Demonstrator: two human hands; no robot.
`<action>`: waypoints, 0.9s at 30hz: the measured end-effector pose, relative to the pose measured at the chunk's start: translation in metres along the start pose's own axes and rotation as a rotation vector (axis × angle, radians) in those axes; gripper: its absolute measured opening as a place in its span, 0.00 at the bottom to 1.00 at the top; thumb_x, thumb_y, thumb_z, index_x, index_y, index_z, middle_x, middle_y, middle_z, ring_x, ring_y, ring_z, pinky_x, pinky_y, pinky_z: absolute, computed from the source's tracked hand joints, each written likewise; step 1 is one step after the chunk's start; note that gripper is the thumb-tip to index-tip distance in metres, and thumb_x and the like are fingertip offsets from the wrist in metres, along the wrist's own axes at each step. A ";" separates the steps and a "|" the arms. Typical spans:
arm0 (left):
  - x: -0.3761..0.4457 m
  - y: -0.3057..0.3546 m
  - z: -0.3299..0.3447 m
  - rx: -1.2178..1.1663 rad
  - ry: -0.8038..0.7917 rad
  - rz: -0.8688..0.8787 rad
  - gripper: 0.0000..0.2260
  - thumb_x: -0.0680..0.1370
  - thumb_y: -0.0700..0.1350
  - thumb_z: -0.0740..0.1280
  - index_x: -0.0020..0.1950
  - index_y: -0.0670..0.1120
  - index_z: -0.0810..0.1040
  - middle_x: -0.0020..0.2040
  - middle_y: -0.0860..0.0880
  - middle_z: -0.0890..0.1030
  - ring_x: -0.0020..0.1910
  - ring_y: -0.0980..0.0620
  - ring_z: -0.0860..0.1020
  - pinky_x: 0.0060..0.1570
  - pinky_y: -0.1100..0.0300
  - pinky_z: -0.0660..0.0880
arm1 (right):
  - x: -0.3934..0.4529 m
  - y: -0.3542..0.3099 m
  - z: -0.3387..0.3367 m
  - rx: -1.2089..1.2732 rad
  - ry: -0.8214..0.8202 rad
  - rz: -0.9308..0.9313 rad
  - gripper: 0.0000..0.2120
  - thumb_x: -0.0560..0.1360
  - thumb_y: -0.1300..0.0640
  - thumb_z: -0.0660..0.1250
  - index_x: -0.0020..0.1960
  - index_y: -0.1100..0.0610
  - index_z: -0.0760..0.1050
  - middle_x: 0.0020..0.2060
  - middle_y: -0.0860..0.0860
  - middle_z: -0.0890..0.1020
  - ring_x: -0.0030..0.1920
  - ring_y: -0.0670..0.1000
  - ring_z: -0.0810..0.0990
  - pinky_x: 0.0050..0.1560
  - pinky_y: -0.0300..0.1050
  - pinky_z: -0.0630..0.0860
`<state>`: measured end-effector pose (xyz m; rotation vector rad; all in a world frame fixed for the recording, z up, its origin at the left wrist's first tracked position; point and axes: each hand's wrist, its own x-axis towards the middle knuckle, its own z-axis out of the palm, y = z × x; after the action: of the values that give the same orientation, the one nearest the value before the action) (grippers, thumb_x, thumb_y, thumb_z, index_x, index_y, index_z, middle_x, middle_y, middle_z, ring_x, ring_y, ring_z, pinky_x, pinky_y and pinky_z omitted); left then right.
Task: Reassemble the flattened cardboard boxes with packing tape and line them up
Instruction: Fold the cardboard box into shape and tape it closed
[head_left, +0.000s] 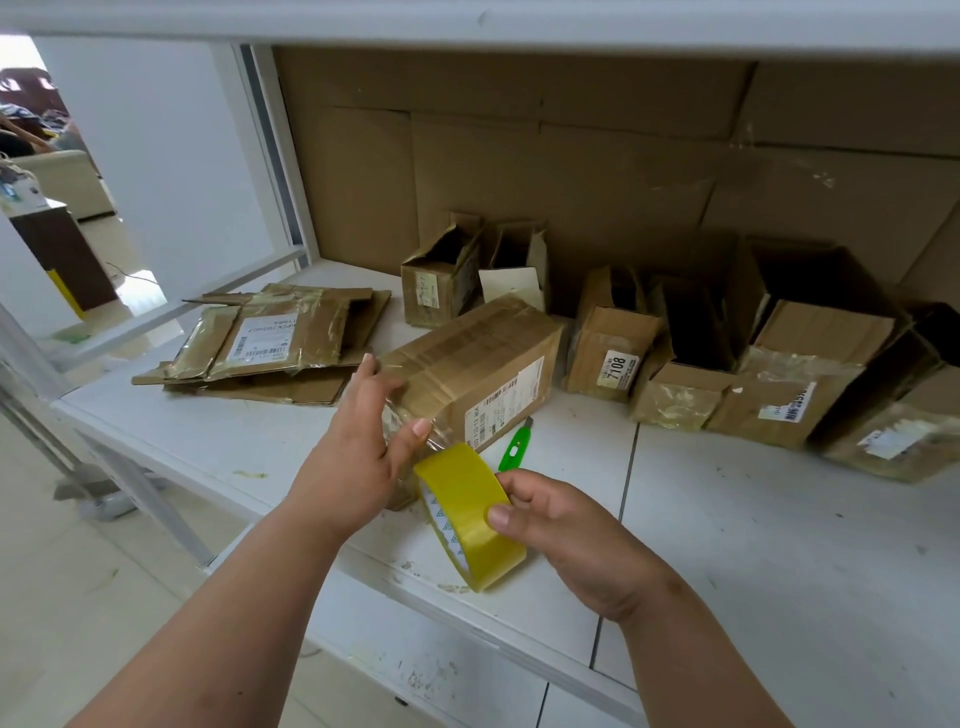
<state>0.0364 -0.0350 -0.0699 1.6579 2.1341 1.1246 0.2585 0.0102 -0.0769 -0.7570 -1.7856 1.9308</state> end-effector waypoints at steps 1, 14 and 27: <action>0.000 0.001 0.000 0.020 -0.002 0.010 0.22 0.78 0.59 0.61 0.70 0.53 0.67 0.82 0.51 0.51 0.77 0.49 0.60 0.60 0.56 0.65 | -0.001 0.000 -0.001 -0.019 0.008 -0.001 0.20 0.74 0.52 0.65 0.63 0.60 0.76 0.54 0.53 0.84 0.52 0.49 0.82 0.55 0.42 0.77; -0.012 0.023 -0.002 -0.031 0.118 -0.224 0.22 0.74 0.63 0.66 0.68 0.62 0.74 0.46 0.51 0.73 0.45 0.54 0.73 0.46 0.58 0.71 | 0.001 -0.007 -0.020 -0.022 0.008 0.053 0.16 0.79 0.49 0.65 0.58 0.61 0.80 0.46 0.56 0.84 0.45 0.48 0.81 0.52 0.42 0.77; -0.022 0.041 0.008 -0.412 0.044 -0.471 0.30 0.79 0.46 0.68 0.73 0.72 0.62 0.46 0.49 0.82 0.45 0.51 0.81 0.53 0.51 0.79 | 0.077 0.017 -0.027 -1.215 0.355 0.260 0.18 0.80 0.40 0.55 0.68 0.41 0.70 0.64 0.53 0.68 0.64 0.57 0.72 0.63 0.52 0.69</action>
<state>0.0787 -0.0486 -0.0537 0.9019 1.9880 1.3285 0.2172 0.0771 -0.1035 -1.6098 -2.5772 0.5230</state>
